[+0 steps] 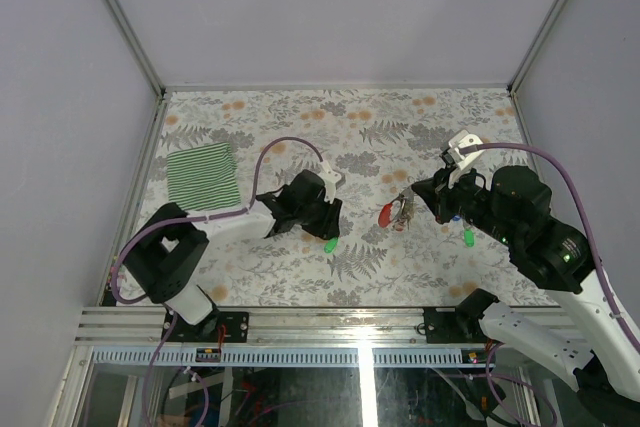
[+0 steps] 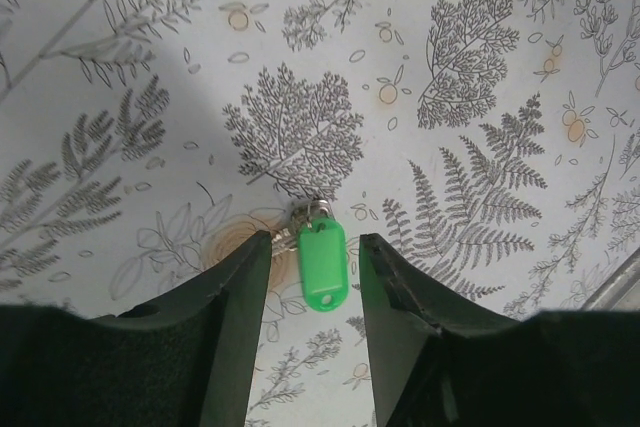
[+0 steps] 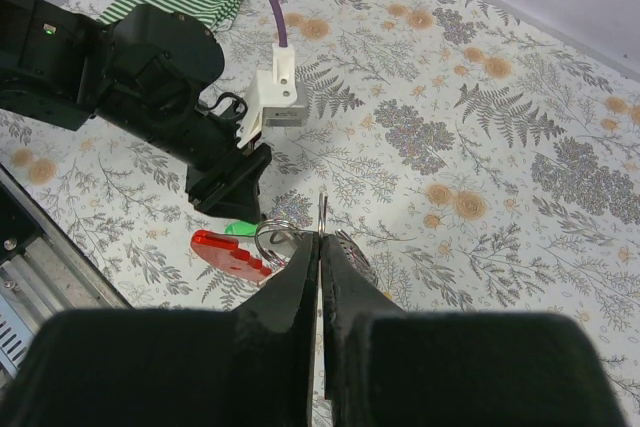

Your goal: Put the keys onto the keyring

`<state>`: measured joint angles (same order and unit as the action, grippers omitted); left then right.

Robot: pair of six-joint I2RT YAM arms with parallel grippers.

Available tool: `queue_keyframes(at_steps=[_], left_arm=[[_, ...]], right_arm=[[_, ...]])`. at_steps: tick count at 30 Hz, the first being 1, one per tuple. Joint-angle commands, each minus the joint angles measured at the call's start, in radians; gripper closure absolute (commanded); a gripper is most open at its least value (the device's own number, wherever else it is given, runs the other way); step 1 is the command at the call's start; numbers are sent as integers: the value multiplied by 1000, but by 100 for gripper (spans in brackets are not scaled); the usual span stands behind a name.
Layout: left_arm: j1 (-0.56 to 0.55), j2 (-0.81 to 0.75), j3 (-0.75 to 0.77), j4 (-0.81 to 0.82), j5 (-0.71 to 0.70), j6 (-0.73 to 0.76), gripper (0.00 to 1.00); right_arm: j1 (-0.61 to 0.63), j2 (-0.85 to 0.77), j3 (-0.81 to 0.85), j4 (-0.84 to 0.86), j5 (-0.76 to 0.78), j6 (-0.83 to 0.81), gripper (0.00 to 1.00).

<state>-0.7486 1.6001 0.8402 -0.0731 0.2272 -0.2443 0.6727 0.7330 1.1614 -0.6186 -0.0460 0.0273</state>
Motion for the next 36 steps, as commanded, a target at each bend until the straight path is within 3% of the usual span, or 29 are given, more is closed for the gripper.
queue_keyframes(at_steps=[1, 15, 36], left_arm=[[-13, -4, -24, 50, -58, -121, 58], [-29, 85, 13, 40, -58, -86, 57], [-35, 57, 46, 40, -73, -29, 56]], right_arm=[[-4, -5, 5, 62, -9, 8, 97], [-4, 3, 9, 59, -14, 6, 97], [-4, 2, 17, 54, -21, 5, 97]])
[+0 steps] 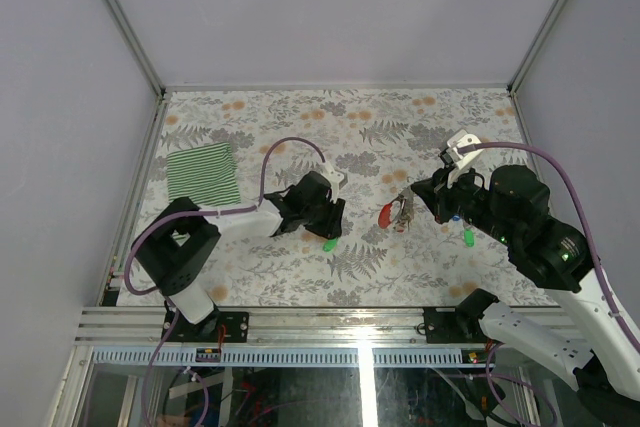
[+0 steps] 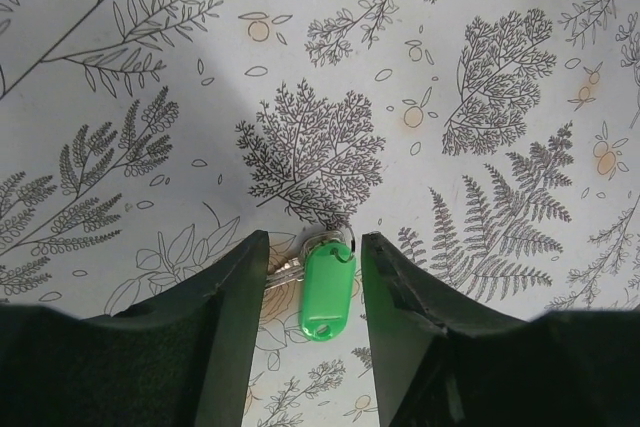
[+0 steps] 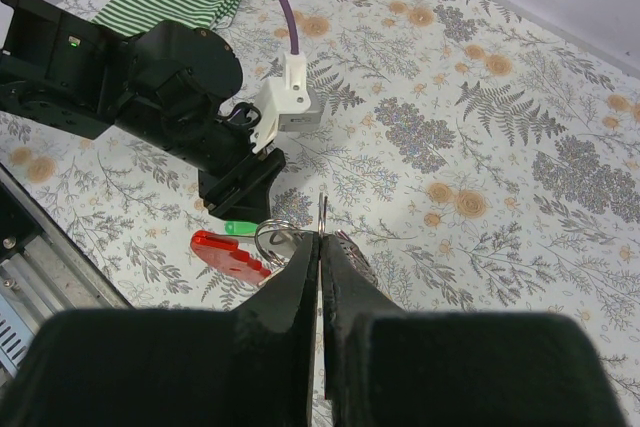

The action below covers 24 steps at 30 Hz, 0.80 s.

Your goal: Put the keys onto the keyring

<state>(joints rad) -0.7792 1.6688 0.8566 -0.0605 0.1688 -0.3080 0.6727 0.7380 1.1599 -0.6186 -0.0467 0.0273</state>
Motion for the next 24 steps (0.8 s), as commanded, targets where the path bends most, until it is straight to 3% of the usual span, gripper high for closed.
queue_keyframes(at_steps=[1, 19, 24], left_arm=[[-5, -7, 30, 30, -10, 35, 56], [-21, 50, 34, 40, 38, 47, 62], [-28, 57, 32, 30, 16, 54, 69]], right_arm=[[-4, -1, 19, 52, -21, 5, 97], [-4, 19, 36, 46, -39, -3, 97], [-4, 22, 39, 46, -44, -3, 97]])
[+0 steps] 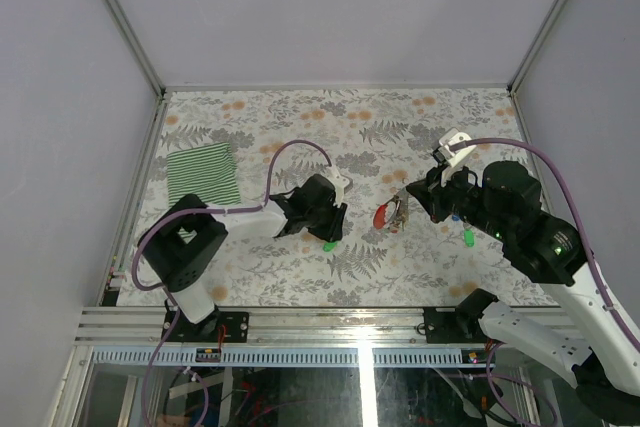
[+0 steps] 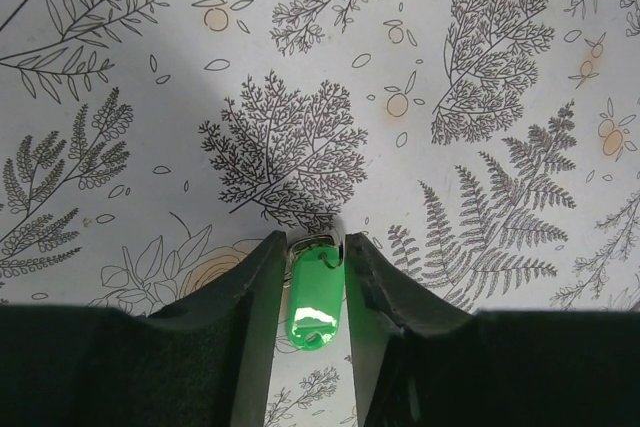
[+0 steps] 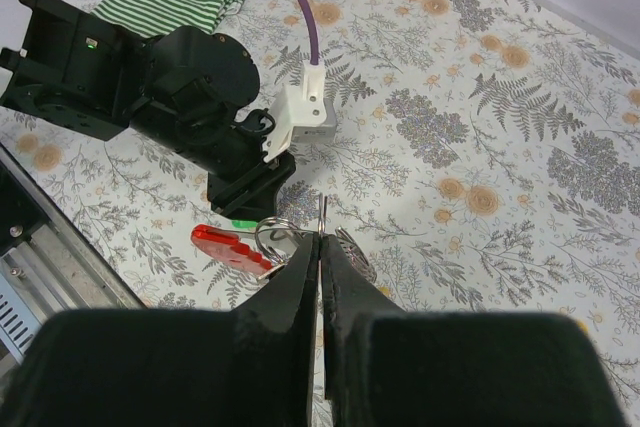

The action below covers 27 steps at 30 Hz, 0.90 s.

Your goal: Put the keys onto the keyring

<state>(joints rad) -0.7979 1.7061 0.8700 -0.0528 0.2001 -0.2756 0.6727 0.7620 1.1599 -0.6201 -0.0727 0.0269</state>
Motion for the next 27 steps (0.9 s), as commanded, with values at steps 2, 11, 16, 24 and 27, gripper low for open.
queue_keyframes(at_steps=[2, 11, 16, 24, 27], left_arm=[[-11, 19, 18, 20, -25, 25, 72], [-12, 14, 30, 13, -43, 35, 96], [-13, -26, 37, 10, -40, 48, 100], [-12, -276, -42, 120, 29, 141, 100], [-12, -353, -34, 115, 36, 162, 100]], right_arm=[[-4, -1, 38, 49, -18, -3, 97], [-4, 2, 38, 48, -19, -5, 97], [-4, -3, 35, 46, -16, -7, 97], [-4, -8, 36, 24, -12, -26, 98], [-4, 3, 50, 13, -25, -47, 99]])
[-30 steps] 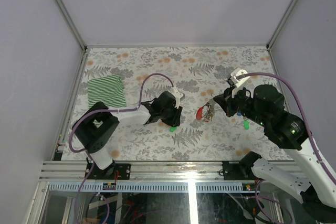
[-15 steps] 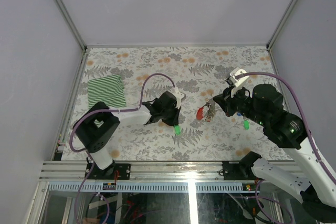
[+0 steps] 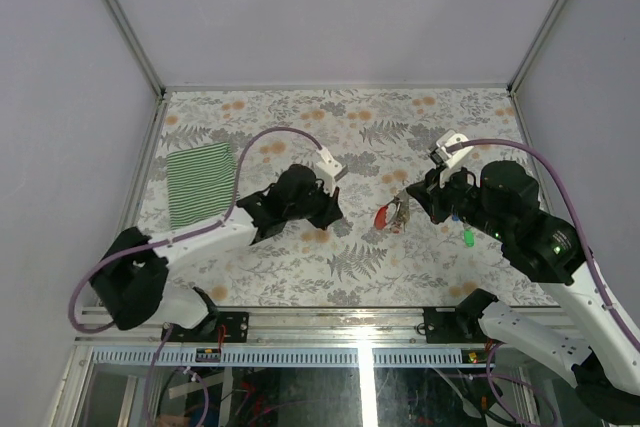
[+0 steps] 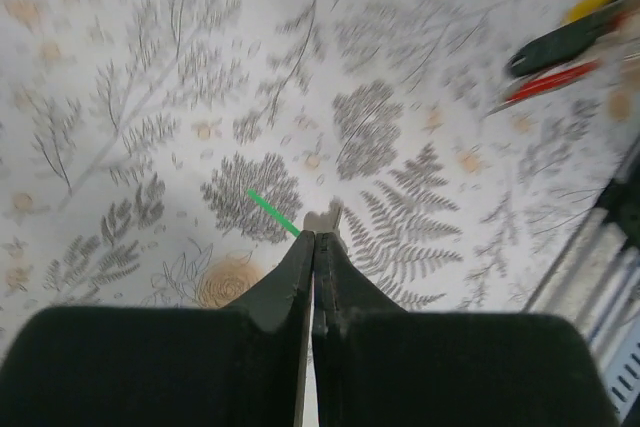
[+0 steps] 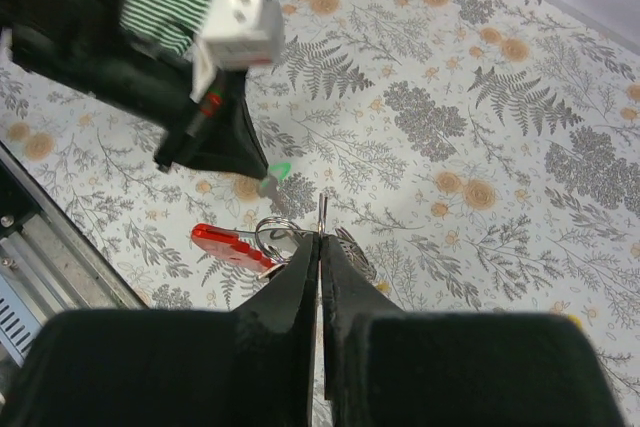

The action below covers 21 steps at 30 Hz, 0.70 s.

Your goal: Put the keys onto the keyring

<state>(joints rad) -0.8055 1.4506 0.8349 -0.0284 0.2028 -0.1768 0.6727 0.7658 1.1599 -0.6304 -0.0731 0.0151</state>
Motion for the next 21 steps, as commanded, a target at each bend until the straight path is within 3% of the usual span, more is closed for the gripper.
queue_keyframes(at_steps=[1, 6, 13, 21], left_arm=[[-4, -107, 27, 49, 45, 79, 100], [-3, -187, 137, -86, 140, 147, 100], [-4, -415, 108, 23, 201, 219, 100], [-3, -473, 214, -5, 392, 278, 100]], right_arm=[[-4, 4, 56, 20, -34, -43, 100], [-4, 26, 83, 30, -140, -72, 100], [-4, 78, 150, 30, -399, -113, 100], [-4, 135, 177, 116, -673, -120, 100]])
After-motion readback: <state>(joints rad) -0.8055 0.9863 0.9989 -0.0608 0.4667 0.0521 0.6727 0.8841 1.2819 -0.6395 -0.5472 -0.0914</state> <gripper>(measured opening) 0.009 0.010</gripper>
